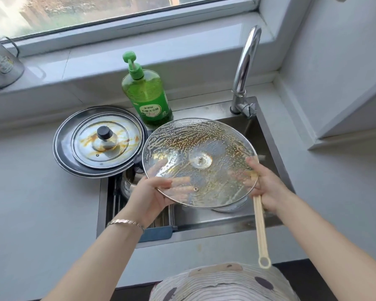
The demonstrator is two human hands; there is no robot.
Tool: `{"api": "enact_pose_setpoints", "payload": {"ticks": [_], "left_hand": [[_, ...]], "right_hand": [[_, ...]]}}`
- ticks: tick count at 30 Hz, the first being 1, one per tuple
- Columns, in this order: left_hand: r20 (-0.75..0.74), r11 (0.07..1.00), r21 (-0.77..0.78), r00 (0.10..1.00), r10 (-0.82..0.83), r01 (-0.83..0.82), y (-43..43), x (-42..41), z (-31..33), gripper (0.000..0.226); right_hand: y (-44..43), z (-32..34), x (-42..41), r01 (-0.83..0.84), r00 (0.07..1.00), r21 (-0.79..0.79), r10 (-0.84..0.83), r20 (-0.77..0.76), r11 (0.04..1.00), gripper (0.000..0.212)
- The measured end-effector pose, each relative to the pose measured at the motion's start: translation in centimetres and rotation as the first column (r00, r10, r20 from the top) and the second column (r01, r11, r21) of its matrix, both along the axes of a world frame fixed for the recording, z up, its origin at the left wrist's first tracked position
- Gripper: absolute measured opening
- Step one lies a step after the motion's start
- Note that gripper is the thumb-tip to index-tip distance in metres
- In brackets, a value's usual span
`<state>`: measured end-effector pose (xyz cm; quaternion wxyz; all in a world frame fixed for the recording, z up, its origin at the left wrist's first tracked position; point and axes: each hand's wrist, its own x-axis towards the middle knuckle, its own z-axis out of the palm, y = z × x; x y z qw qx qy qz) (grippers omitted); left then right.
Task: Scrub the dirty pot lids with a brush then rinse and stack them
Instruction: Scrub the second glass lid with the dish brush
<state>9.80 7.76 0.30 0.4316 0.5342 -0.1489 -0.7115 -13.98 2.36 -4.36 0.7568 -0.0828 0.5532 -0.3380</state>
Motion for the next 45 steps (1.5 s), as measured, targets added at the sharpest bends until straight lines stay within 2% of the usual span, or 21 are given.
{"api": "enact_pose_setpoints", "payload": {"ticks": [3, 5, 6, 7, 9, 10, 13, 15, 17, 20, 23, 25, 27, 29, 33, 36, 39, 40, 41, 43, 45], "left_hand": [[-0.047, 0.999, 0.027, 0.999, -0.018, 0.019, -0.3, -0.7, 0.0, 0.056], [-0.053, 0.997, 0.072, 0.998, 0.021, -0.017, -0.7, -1.3, -0.8, 0.055], [0.051, 0.996, 0.082, 0.998, 0.026, -0.031, -0.9, -1.5, -1.5, 0.054], [0.266, 0.998, 0.064, 0.964, -0.018, 0.001, -1.0, -1.6, -2.3, 0.059], [0.706, 0.963, -0.012, 0.685, -0.183, 0.27, -0.8, -2.3, -3.4, 0.081], [0.818, 0.891, -0.05, 0.531, -0.223, 0.452, -0.6, -3.0, -3.6, 0.086], [0.956, 0.548, 0.064, 0.106, -0.274, 0.834, -0.3, -6.1, -4.1, 0.084], [0.999, 0.451, 0.045, -0.032, -0.036, 0.891, -0.3, -7.8, -5.1, 0.07], [0.985, 0.453, -0.089, 0.011, 0.172, 0.887, -0.3, -8.7, -5.9, 0.055], [0.909, 0.43, -0.344, 0.18, 0.377, 0.835, -0.1, -8.4, -6.1, 0.045], [0.839, 0.447, -0.533, 0.377, 0.393, 0.719, -0.5, -7.3, -4.6, 0.04], [0.809, 0.632, -0.558, 0.523, 0.269, 0.538, -1.0, -6.6, -2.8, 0.034], [0.699, 0.832, -0.461, 0.704, 0.125, 0.31, -1.4, -6.2, -1.1, 0.028], [0.558, 0.912, -0.379, 0.825, 0.09, 0.157, -1.6, -5.6, -0.4, 0.027], [0.476, 0.959, -0.268, 0.878, 0.047, 0.094, -1.2, -4.7, 0.2, 0.029], [0.465, 0.968, -0.232, 0.885, 0.027, 0.092, -1.1, -4.4, 0.6, 0.031], [0.473, 0.963, -0.246, 0.881, 0.021, 0.109, -1.1, -3.7, 1.0, 0.031], [0.471, 0.963, -0.245, 0.882, 0.015, 0.114, -1.1, -3.5, 1.2, 0.031], [0.465, 0.964, -0.241, 0.885, 0.012, 0.114, -1.1, -3.4, 1.4, 0.031], [0.466, 0.964, -0.24, 0.885, 0.008, 0.117, -1.0, -3.6, 1.6, 0.033], [0.457, 0.962, -0.251, 0.889, 0.019, 0.108, -1.0, -3.8, 1.8, 0.034]], "right_hand": [[-0.4, 0.9, -0.6, 0.045, 0.996, -0.037, -0.043, 0.072, 0.998, 0.012], [-0.8, 0.9, -1.2, 0.076, 0.997, -0.061, -0.074, 0.035, 0.995, 0.014], [-0.9, 1.0, -1.5, 0.08, 0.997, -0.081, -0.081, -0.003, 0.993, 0.017], [-0.9, 1.2, -1.6, 0.087, 0.994, -0.106, -0.093, -0.059, 0.991, 0.02], [-0.9, 1.6, -1.7, 0.09, 0.972, -0.173, -0.124, -0.202, 0.981, 0.02], [-0.9, 1.8, -1.6, 0.083, 0.948, -0.2, -0.14, -0.287, 0.976, 0.019], [-0.8, 2.0, -0.7, 0.05, 0.856, -0.232, -0.161, -0.491, 0.971, 0.015], [-0.8, 2.6, 0.0, 0.083, 0.838, -0.229, -0.192, -0.511, 0.97, 0.012], [-0.5, 3.4, 0.6, 0.127, 0.864, -0.208, -0.211, -0.457, 0.97, 0.012], [0.0, 4.6, 1.2, 0.093, 0.886, -0.23, -0.186, -0.424, 0.969, 0.013], [-0.2, 5.9, 1.6, -0.012, 0.893, -0.311, -0.13, -0.432, 0.95, 0.023], [-0.7, 6.7, 2.1, -0.051, 0.918, -0.352, -0.095, -0.385, 0.934, 0.036], [-1.3, 6.7, 2.5, -0.1, 0.945, -0.355, -0.023, -0.327, 0.929, 0.043], [-1.7, 6.0, 3.0, -0.217, 0.908, -0.335, 0.064, -0.415, 0.917, 0.045], [-2.1, 4.8, 3.6, -0.39, 0.732, -0.427, -0.007, -0.682, 0.816, 0.02], [-0.8, 5.3, 4.9, -0.537, 0.692, -0.483, 0.034, -0.721, 0.692, 0.043], [1.6, 6.0, 6.0, -0.75, 0.581, -0.482, 0.101, -0.808, 0.453, 0.049], [1.3, 6.0, 5.7, -0.757, 0.565, -0.475, 0.085, -0.82, 0.448, 0.05], [0.3, 5.6, 5.3, -0.721, 0.571, -0.47, 0.053, -0.819, 0.51, 0.051], [-2.2, 5.3, 4.3, -0.559, 0.62, -0.441, 0.001, -0.785, 0.702, 0.053], [-2.0, 5.7, 4.6, -0.554, 0.606, -0.451, -0.032, -0.794, 0.7, 0.053]]}}
